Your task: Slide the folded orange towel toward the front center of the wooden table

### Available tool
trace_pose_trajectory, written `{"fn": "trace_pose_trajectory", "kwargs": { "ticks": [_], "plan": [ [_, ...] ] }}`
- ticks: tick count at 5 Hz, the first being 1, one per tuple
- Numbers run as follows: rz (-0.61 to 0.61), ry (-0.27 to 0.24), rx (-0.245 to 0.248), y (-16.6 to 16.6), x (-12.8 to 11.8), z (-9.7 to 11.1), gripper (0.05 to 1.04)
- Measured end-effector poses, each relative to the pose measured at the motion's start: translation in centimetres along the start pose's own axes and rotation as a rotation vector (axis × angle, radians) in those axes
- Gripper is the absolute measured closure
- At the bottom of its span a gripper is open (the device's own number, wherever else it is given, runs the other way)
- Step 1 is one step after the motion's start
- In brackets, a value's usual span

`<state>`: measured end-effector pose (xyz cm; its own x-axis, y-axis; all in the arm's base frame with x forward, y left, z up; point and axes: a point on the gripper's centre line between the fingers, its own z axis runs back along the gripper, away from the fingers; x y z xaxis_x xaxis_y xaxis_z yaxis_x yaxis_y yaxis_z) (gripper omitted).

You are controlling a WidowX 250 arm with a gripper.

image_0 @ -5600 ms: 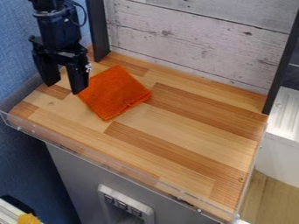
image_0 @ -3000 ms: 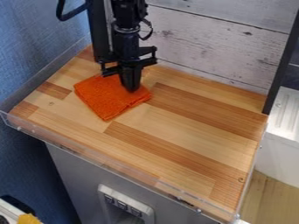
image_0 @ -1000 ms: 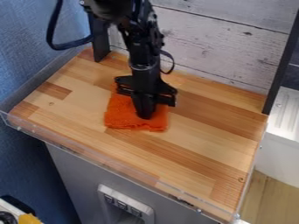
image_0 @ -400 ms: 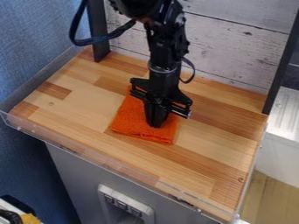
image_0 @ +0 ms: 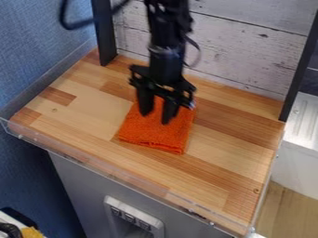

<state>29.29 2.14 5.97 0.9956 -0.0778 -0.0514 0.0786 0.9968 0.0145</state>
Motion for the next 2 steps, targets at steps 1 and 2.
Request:
{"fn": "trace_pose_trajectory", "kwargs": {
  "ticks": [1, 2],
  "plan": [
    [0.0, -0.026, -0.012, 2.1, -1.1, 2.0, 0.086],
    [0.01, -0.047, -0.022, 4.0, -2.7, 3.5, 0.081]
  ]
}}
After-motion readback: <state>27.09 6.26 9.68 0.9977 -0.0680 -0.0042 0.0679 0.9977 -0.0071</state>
